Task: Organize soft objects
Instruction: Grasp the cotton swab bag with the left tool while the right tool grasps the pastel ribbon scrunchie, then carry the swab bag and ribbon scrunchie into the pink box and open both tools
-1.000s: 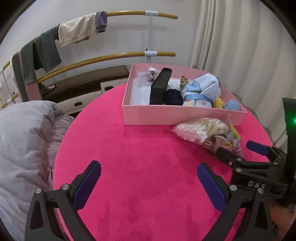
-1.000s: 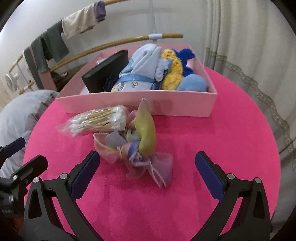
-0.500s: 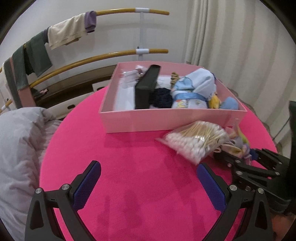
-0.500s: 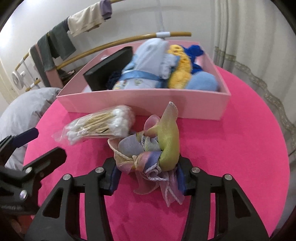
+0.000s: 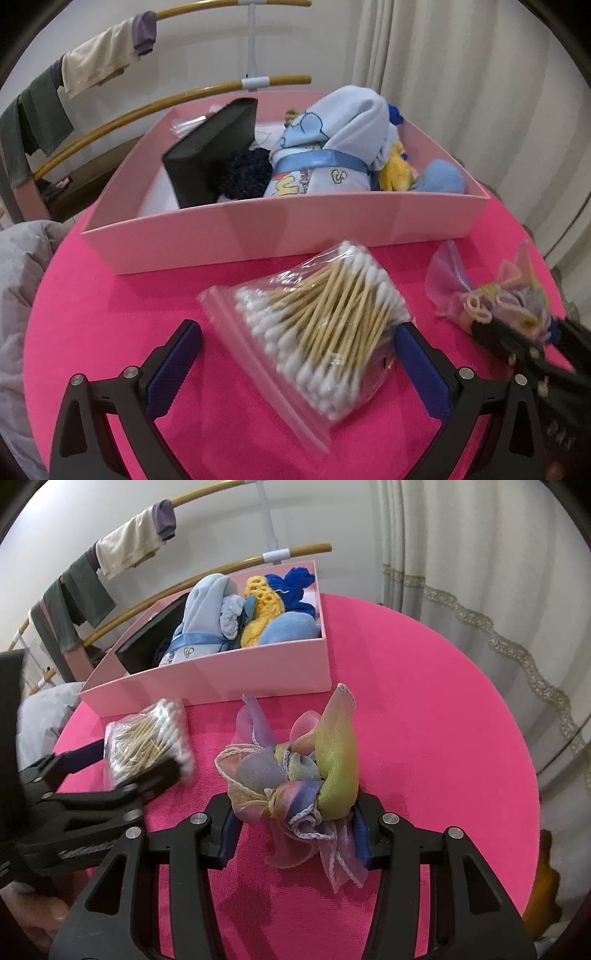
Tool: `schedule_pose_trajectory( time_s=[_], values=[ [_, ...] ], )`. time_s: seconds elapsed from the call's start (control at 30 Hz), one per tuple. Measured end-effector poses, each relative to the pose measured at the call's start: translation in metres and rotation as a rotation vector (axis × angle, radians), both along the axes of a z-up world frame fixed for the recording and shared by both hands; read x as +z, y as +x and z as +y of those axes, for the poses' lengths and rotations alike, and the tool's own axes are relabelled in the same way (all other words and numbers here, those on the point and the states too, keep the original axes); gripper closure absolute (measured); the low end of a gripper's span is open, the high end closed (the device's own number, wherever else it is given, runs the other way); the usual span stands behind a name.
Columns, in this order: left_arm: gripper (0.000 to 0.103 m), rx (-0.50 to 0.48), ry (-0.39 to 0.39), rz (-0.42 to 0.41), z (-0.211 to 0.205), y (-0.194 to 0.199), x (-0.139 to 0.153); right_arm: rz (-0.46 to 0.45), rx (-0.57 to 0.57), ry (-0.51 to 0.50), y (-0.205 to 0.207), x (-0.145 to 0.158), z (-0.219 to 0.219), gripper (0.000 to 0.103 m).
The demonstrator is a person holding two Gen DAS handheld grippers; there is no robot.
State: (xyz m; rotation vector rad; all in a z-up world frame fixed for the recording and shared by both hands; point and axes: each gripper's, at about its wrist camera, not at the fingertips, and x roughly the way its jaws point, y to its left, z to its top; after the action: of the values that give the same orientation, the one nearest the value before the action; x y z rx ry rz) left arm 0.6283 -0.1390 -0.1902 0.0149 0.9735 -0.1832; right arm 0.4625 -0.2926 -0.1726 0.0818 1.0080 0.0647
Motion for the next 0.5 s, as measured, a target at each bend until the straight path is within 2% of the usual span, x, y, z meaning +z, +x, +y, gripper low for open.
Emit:
schedule_pose_trajectory(
  time_s=[0.07, 0.1, 0.13, 0.17, 0.3, 0.5],
  values=[
    [0.002, 0.004, -0.005, -0.008, -0.003, 0.006, -0.001, -0.001, -0.003, 0.006, 0.001, -0.001, 0.000, 0.057],
    [0.014, -0.002, -0.025, -0.005, -0.003, 0.008, -0.002, -0.002, -0.005, 0.008, 0.001, -0.001, 0.000, 0.057],
    [0.017, -0.002, -0.038, -0.008, -0.003, 0.009, -0.002, -0.002, -0.005, 0.009, 0.000, -0.002, 0.000, 0.057],
    [0.032, -0.003, -0.048, -0.021, -0.002, 0.009, -0.001, -0.003, -0.005, 0.010, 0.000, -0.002, 0.001, 0.057],
    [0.052, -0.015, -0.108, -0.018, 0.009, 0.006, 0.003, -0.003, -0.006, 0.016, -0.004, -0.002, 0.001, 0.057],
    [0.059, -0.014, -0.117, -0.018, 0.028, -0.011, 0.009, -0.010, -0.002, 0.022, -0.009, 0.004, 0.006, 0.057]
  ],
)
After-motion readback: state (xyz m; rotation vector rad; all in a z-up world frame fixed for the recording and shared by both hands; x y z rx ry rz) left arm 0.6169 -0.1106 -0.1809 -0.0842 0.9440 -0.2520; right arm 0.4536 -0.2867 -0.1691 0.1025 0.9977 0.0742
